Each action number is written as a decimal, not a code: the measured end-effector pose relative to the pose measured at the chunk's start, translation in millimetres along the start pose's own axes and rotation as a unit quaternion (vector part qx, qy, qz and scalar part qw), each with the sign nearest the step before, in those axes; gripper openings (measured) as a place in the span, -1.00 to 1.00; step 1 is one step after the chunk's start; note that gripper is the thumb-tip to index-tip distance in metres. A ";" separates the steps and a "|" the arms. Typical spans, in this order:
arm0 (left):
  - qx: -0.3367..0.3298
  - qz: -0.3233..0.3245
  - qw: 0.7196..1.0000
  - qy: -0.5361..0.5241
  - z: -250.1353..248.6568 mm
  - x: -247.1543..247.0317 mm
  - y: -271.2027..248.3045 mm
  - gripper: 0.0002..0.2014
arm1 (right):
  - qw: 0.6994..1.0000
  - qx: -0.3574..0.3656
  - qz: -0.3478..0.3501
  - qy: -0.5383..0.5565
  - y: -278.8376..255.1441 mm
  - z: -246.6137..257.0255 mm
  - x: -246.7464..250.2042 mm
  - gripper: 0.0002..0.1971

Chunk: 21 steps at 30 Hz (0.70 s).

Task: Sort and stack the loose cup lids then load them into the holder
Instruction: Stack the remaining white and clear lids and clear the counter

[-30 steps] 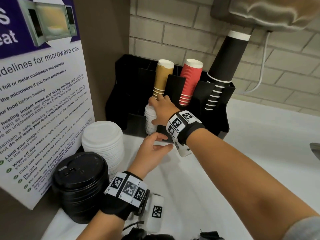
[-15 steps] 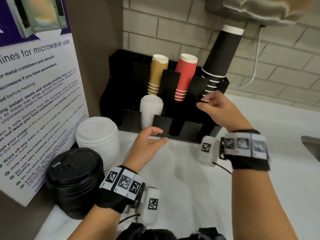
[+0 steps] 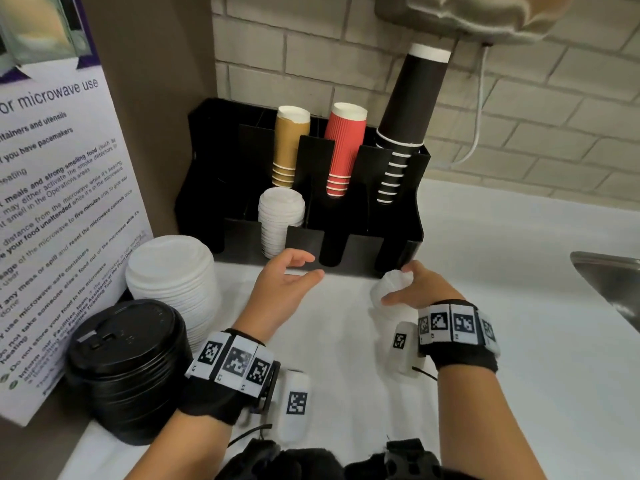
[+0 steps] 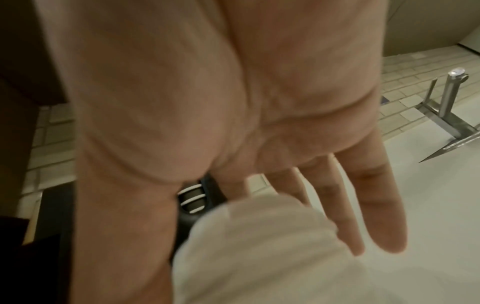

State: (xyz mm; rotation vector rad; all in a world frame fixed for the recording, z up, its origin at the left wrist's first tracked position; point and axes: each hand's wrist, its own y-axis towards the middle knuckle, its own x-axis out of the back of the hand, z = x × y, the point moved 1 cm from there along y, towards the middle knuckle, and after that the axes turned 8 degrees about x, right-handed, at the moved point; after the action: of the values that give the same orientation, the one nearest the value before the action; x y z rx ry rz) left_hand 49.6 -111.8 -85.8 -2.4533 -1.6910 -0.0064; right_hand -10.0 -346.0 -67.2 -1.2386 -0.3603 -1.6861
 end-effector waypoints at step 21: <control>-0.091 0.129 0.985 -0.071 -6.7 -7.8 -9.2 -0.10 | 0.911 0.321 0.091 0.244 -45.3 78.1 4.6 -0.31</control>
State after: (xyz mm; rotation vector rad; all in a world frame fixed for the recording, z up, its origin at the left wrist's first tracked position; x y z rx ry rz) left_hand 38.8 -116.8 -78.7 -2.8561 -1.4674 0.0489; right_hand -3.6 -271.8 -16.1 -0.3372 -0.4271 -1.4757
